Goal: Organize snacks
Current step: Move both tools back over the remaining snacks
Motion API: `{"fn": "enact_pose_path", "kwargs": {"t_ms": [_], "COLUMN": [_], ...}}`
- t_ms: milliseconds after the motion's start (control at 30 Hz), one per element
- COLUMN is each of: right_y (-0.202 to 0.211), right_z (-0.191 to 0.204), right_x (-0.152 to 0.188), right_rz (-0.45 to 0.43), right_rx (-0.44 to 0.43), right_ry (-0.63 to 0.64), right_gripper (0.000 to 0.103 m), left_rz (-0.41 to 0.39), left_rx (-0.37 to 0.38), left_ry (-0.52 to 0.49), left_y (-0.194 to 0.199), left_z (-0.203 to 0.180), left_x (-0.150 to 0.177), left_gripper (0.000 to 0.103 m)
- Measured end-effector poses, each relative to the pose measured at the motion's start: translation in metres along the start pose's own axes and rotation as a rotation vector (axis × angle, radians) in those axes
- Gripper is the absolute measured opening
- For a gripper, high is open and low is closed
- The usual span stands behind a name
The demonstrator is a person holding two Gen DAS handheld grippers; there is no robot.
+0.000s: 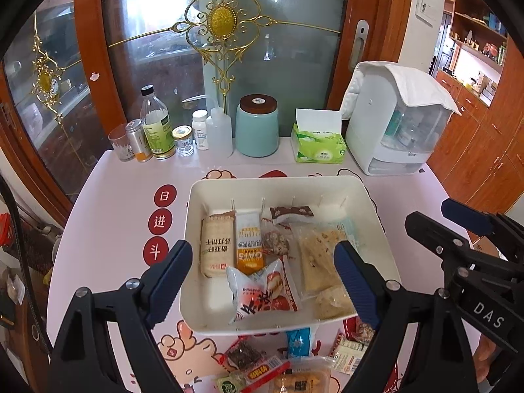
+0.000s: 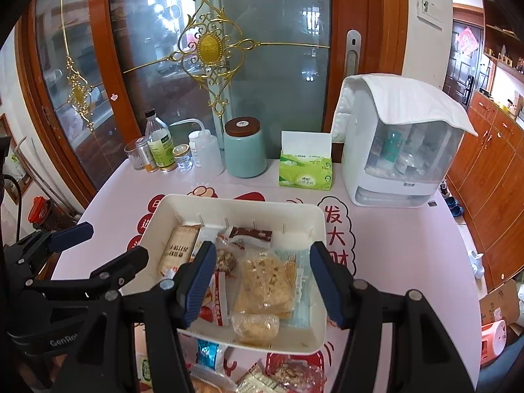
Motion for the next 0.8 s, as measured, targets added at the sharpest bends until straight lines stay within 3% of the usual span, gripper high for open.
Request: {"fn": "enact_pose_path", "kwargs": {"t_ms": [567, 800], "right_y": [0.04, 0.037], "right_z": [0.007, 0.014], "right_x": [0.064, 0.094], "right_rz": [0.06, 0.123], "right_rx": [-0.089, -0.131], "right_ry": [-0.037, -0.067], "right_gripper": [0.06, 0.063], "left_rz": [-0.011, -0.003], "left_rx": [0.001, -0.034], "left_ry": [0.016, 0.032], "left_y": [0.057, 0.066], "left_z": [-0.003, 0.006], "left_x": [0.062, 0.093], "left_gripper": [0.088, 0.095]}}
Point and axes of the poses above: each gripper's, at about its wrist camera, not at the fingertips, and y roughly against the way its jaws point, z to its left, x to its underside, the point moved 2 cm from there along -y, roughly the way its jaws point, and after that the axes turned 3 degrees about -z, right-handed, at the moved point
